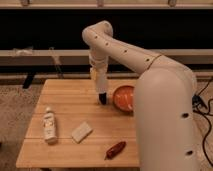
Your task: Place the ceramic cup over the eraser
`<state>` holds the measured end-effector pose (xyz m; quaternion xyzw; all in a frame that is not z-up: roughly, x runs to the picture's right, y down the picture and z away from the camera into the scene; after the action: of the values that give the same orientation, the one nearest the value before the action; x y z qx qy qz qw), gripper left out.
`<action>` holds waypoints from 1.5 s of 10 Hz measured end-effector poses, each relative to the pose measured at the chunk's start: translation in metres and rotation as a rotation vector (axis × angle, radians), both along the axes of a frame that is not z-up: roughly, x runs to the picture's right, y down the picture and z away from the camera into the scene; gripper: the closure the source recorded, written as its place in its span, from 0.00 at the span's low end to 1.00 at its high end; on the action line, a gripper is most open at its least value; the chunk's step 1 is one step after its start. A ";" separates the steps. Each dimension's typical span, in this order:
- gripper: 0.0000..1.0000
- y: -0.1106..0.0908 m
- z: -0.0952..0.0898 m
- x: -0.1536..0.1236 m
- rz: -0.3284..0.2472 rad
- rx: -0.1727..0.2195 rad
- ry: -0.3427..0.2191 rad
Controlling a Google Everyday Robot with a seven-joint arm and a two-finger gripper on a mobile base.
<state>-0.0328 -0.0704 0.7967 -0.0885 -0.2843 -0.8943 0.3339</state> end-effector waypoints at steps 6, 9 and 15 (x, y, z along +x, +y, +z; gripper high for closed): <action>0.80 0.043 0.029 0.005 0.007 -0.046 0.004; 0.48 0.069 0.052 0.012 0.029 -0.042 0.001; 0.20 0.081 0.072 0.007 0.033 0.045 -0.101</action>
<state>-0.0263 0.0110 0.8685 -0.0309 -0.2818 -0.8983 0.3356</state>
